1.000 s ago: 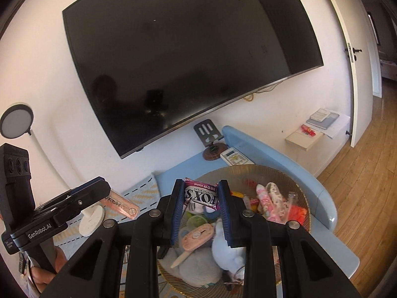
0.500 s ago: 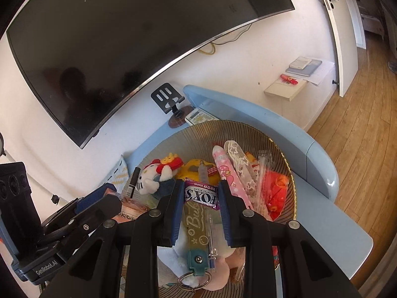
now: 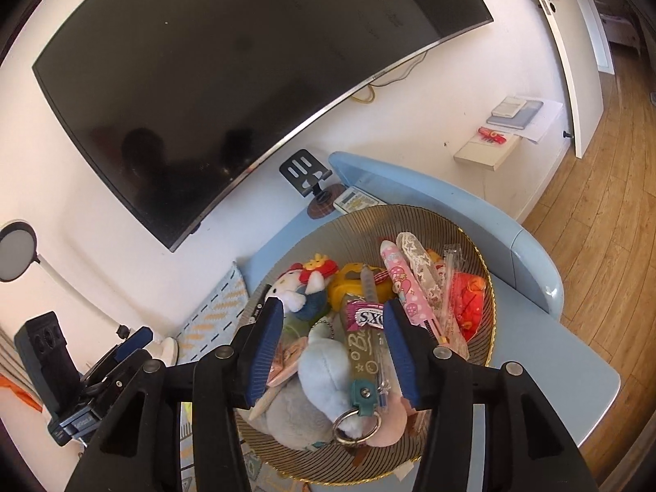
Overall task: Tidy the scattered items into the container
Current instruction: 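Open both grippers to release the box and candy into the bowl, then move both grippers back over the two highlighters on the rug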
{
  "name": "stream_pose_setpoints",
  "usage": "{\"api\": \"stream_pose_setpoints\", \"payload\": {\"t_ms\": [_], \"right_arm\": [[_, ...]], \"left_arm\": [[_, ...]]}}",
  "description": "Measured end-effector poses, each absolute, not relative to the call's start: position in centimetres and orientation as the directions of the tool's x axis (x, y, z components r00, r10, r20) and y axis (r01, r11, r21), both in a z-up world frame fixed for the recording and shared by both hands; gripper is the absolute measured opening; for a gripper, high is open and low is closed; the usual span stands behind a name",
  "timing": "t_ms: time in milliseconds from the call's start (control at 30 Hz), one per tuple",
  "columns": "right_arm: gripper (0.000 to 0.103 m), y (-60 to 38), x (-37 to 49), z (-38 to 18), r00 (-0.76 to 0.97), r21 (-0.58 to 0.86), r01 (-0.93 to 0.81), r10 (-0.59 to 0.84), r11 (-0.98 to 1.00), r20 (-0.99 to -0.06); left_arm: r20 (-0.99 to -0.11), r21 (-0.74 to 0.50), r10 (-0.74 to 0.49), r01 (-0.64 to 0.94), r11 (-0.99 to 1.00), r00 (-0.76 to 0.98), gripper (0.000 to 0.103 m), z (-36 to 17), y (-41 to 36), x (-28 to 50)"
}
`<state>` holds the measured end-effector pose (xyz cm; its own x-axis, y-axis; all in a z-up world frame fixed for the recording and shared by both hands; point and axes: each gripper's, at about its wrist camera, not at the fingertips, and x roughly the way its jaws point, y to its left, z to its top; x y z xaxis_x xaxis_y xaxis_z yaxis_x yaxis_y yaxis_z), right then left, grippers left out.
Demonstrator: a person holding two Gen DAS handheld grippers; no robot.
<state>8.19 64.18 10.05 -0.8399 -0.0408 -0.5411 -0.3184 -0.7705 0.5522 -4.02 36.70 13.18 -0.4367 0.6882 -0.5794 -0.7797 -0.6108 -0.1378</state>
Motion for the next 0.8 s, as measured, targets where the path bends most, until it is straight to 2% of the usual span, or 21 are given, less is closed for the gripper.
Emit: {"api": "stream_pose_setpoints", "payload": {"t_ms": [67, 133, 200, 267, 400, 533, 633, 800], "right_arm": [[0.052, 63.1, 8.7, 11.1, -0.856, 0.553, -0.282, -0.055, -0.784, -0.514], [0.057, 61.3, 8.9, 12.4, -0.870, 0.542, -0.235, -0.074, -0.807, -0.488], [0.067, 59.0, 8.7, 13.5, -0.877, 0.524, -0.172, -0.113, -0.834, -0.467], [0.072, 56.2, 8.2, 14.5, -0.873, 0.489, -0.105, -0.155, -0.866, -0.462], [0.075, 50.7, 6.5, 15.2, -0.844, 0.428, 0.008, -0.235, -0.904, -0.481], [0.075, 46.4, 4.5, 14.3, -0.798, 0.369, 0.050, -0.259, -0.928, -0.545], [0.075, 44.7, 3.7, 13.4, -0.771, 0.345, 0.064, -0.265, -0.937, -0.578], [0.075, 44.3, 2.8, 12.2, -0.751, 0.353, 0.053, -0.270, -0.934, -0.602]], "left_arm": [[-0.583, -0.113, 0.643, -0.734, -0.670, -0.497, 0.080, 13.3, 33.0, -4.9], [-0.593, -0.121, 0.608, -0.688, -0.716, -0.528, 0.080, 12.9, 29.3, -6.1], [-0.613, -0.117, 0.567, -0.647, -0.753, -0.550, 0.080, 12.1, 26.2, -7.2], [-0.637, -0.107, 0.532, -0.619, -0.778, -0.559, 0.080, 10.9, 23.9, -8.0], [-0.704, -0.108, 0.516, -0.645, -0.757, -0.488, 0.080, 7.6, 22.1, -8.5], [-0.779, 0.024, 0.407, -0.673, -0.739, -0.476, 0.080, 3.6, 23.3, -8.6], [-0.790, 0.115, 0.337, -0.664, -0.739, -0.512, 0.080, 1.7, 23.7, -9.1], [-0.795, 0.115, 0.337, -0.671, -0.732, -0.504, 0.080, 0.9, 23.7, -10.6]]}}
